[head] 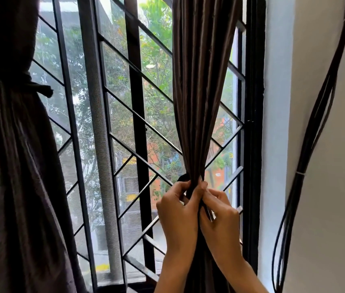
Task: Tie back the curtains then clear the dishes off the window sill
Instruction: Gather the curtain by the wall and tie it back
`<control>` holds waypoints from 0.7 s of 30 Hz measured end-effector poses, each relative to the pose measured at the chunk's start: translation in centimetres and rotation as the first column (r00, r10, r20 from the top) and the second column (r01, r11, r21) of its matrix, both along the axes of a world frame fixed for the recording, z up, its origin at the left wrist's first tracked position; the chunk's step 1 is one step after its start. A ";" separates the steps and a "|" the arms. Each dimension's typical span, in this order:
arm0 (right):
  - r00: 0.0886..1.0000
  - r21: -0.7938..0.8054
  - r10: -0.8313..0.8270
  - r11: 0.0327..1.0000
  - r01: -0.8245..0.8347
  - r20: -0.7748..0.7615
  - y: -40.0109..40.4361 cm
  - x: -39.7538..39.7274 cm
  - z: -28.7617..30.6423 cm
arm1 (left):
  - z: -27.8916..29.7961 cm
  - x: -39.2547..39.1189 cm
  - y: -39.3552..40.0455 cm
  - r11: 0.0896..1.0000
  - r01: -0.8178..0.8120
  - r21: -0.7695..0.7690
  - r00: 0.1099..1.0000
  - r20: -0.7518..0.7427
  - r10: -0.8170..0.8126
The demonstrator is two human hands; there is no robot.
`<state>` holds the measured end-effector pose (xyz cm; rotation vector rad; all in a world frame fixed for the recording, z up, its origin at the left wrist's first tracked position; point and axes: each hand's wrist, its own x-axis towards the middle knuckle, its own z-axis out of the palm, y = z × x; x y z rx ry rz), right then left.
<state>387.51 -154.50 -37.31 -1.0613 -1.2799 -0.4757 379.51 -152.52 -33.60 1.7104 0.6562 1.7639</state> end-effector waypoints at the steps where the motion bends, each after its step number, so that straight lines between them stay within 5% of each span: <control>1: 1.000 -0.015 0.027 1.000 -0.027 -0.017 0.0 -0.1 -0.2 | 0.1 0.1 0.1 0.999 0.013 -0.032 1.000 0.026 -0.012; 8: 0.917 -0.071 0.349 0.927 -0.368 -0.194 -1.4 0.7 -0.5 | -0.5 -0.5 1.8 0.981 0.087 -0.172 0.988 0.139 -0.064; 11: 0.955 -0.011 0.156 0.986 -0.164 -0.253 -1.3 2.8 1.0 | 0.0 -1.9 3.4 0.935 0.266 -0.236 0.962 0.131 -0.240; 13: 0.968 -0.172 0.174 0.963 -0.206 -0.182 -1.2 3.9 2.3 | 0.8 -2.9 3.9 0.845 0.455 -0.282 0.890 0.154 -0.428; 16: 0.868 -0.412 0.446 0.764 -0.497 -0.220 -1.3 4.1 3.7 | 1.7 -4.4 3.9 0.763 0.582 -0.281 0.809 0.107 -0.578; 19: 0.951 -0.312 0.279 0.899 -0.306 -0.131 -2.1 3.5 4.2 | 1.9 -4.9 4.2 0.842 0.473 -0.257 0.877 0.046 -0.479; 21: 0.990 -0.237 0.078 0.966 -0.104 -0.114 -3.0 2.4 4.9 | 1.6 -4.5 4.1 0.956 0.246 -0.157 0.964 -0.066 -0.259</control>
